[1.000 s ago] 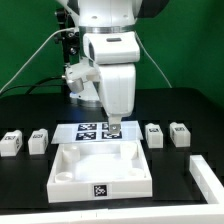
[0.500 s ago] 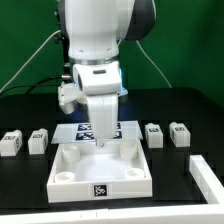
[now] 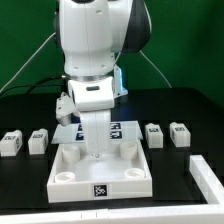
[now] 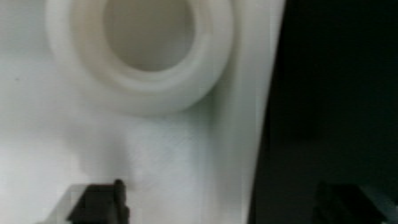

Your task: Assemble one leg

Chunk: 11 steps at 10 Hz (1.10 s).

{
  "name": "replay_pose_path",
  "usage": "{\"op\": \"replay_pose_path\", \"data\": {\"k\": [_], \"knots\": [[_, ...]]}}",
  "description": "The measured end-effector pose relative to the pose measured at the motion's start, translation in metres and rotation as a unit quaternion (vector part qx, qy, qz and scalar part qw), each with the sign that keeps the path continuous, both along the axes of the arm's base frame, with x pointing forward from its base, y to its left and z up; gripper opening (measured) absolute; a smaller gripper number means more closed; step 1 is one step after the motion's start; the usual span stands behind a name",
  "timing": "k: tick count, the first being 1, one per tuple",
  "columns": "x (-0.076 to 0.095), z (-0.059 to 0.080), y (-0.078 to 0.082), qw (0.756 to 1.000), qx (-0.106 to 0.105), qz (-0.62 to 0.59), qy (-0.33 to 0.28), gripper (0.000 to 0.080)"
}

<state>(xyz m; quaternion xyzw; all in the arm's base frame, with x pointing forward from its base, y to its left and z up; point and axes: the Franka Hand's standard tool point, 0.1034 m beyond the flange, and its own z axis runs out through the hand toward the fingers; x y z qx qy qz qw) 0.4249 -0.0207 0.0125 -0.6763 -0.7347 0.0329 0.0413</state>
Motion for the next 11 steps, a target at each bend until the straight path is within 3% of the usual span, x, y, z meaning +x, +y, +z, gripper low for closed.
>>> {"op": "replay_pose_path", "data": {"k": [1, 2, 4, 11], "knots": [[-0.0001, -0.0001, -0.0001, 1.000, 0.000, 0.000, 0.000, 0.0368], [-0.0002, -0.0002, -0.0001, 1.000, 0.000, 0.000, 0.000, 0.0368], [0.0000, -0.0002, -0.0007, 1.000, 0.000, -0.002, 0.000, 0.0076], [0.0015, 0.0004, -0.0008, 1.000, 0.000, -0.002, -0.003, 0.0065]]}}
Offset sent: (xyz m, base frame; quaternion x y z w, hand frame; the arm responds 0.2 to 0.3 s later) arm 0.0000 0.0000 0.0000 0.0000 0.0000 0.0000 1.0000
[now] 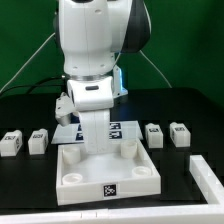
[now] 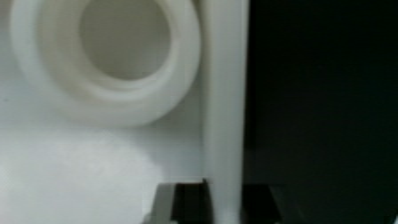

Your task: Assemble one leg

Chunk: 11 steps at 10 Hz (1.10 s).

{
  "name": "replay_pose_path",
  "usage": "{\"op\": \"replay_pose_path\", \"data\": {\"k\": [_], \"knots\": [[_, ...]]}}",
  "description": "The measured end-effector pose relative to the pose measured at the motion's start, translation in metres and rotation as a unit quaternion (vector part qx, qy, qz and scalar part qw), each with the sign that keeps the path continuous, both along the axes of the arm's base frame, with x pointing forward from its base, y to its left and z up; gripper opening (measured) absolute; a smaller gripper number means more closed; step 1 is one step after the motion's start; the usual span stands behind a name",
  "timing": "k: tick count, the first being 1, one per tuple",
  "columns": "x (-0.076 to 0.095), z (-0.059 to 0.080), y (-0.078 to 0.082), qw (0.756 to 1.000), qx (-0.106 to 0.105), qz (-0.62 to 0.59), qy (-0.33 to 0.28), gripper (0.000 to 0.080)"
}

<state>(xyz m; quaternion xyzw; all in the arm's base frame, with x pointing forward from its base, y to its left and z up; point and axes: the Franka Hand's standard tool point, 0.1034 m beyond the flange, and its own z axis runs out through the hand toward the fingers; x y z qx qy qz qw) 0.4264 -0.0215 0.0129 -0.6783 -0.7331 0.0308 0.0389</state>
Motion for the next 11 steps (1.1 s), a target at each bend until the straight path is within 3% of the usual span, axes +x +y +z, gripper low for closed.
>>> {"op": "replay_pose_path", "data": {"k": [2, 3, 5, 7, 9, 11], "knots": [[0.003, 0.001, 0.002, 1.000, 0.000, -0.002, -0.001, 0.0065], [0.015, 0.003, 0.009, 1.000, 0.000, -0.009, -0.003, 0.0065], [0.043, 0.008, 0.031, 1.000, 0.001, -0.025, 0.001, 0.0065], [0.069, 0.010, 0.067, 0.999, 0.006, -0.039, 0.000, 0.0064], [0.070, 0.011, 0.081, 0.998, 0.002, -0.052, 0.016, 0.0064], [0.070, 0.010, 0.080, 0.998, -0.002, -0.052, 0.024, 0.0064]]}}
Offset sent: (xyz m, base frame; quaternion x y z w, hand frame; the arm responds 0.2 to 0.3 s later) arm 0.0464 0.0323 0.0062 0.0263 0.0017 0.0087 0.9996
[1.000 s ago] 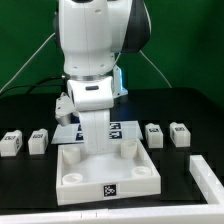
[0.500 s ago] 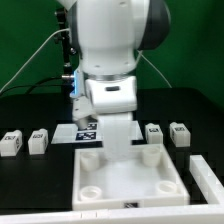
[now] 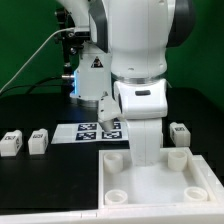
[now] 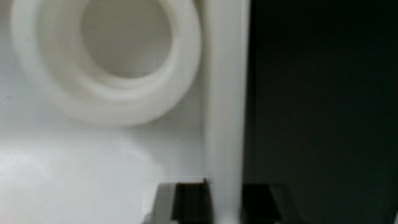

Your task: Assemble one leg

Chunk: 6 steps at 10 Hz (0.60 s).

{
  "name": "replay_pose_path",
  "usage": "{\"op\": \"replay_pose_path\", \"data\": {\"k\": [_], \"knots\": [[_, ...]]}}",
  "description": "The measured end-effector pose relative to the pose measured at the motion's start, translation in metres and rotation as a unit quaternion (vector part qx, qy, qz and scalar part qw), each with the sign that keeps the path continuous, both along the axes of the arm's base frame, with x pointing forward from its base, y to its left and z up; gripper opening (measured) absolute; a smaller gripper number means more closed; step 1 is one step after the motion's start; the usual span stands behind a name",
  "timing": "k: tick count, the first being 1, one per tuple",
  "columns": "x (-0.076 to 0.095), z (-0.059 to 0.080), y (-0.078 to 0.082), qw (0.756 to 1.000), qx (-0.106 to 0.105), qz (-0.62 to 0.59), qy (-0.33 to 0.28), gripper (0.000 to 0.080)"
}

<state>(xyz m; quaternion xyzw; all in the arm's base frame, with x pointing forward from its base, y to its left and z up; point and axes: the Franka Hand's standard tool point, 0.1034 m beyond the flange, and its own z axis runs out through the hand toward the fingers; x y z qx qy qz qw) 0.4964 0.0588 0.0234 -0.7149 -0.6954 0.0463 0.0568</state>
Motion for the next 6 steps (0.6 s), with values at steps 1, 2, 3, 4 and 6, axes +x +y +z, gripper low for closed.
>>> {"op": "replay_pose_path", "data": {"k": [1, 2, 3, 4, 6], "knots": [[0.0001, -0.0018, -0.0003, 1.000, 0.001, 0.000, -0.001, 0.0064], [0.0000, -0.0048, -0.0006, 1.000, 0.005, 0.006, -0.012, 0.0064], [-0.0002, -0.0049, -0.0010, 1.000, 0.005, 0.004, -0.013, 0.0064], [-0.0003, -0.0051, -0.0011, 1.000, 0.005, 0.004, -0.013, 0.0064], [-0.0004, -0.0052, -0.0012, 1.000, 0.005, 0.004, -0.012, 0.0237]]}}
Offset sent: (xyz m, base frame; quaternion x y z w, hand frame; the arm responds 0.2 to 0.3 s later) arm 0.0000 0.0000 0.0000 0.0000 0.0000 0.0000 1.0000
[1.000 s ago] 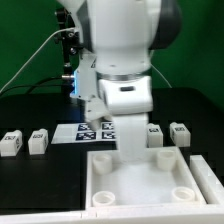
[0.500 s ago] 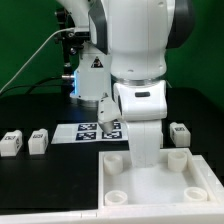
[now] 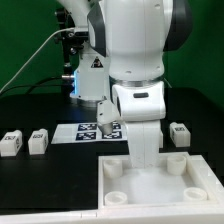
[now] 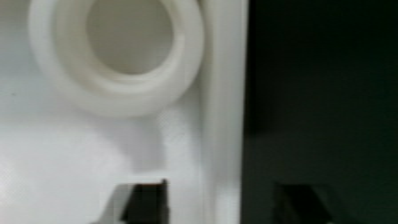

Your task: Assemble one leg

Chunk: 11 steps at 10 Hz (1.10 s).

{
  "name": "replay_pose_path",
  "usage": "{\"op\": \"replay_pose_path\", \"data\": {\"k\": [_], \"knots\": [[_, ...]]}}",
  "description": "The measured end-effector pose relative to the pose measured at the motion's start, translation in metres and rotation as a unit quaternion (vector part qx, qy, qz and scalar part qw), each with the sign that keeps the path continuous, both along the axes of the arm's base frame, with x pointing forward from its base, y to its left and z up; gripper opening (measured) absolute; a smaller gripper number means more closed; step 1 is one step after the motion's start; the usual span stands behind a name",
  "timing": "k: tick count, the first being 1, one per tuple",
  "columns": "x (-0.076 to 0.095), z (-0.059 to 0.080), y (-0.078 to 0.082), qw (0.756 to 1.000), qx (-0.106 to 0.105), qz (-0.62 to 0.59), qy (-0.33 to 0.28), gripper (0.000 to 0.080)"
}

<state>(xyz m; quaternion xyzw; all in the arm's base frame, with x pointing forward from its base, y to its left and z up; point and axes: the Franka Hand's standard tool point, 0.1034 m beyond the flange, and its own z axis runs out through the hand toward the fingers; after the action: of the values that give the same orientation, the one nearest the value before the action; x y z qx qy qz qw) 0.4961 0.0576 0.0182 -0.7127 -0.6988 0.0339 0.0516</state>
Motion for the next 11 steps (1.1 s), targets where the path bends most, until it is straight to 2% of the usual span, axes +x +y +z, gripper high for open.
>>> {"op": "replay_pose_path", "data": {"k": [1, 2, 3, 11], "knots": [[0.0000, 0.0000, 0.0000, 1.000, 0.000, 0.000, 0.000, 0.0430], [0.0000, 0.0000, -0.0001, 1.000, 0.000, 0.000, 0.000, 0.0563], [0.0000, 0.0000, -0.0001, 1.000, 0.000, 0.000, 0.000, 0.0626], [0.0002, 0.0002, -0.0004, 1.000, 0.000, -0.001, 0.000, 0.0649]]}}
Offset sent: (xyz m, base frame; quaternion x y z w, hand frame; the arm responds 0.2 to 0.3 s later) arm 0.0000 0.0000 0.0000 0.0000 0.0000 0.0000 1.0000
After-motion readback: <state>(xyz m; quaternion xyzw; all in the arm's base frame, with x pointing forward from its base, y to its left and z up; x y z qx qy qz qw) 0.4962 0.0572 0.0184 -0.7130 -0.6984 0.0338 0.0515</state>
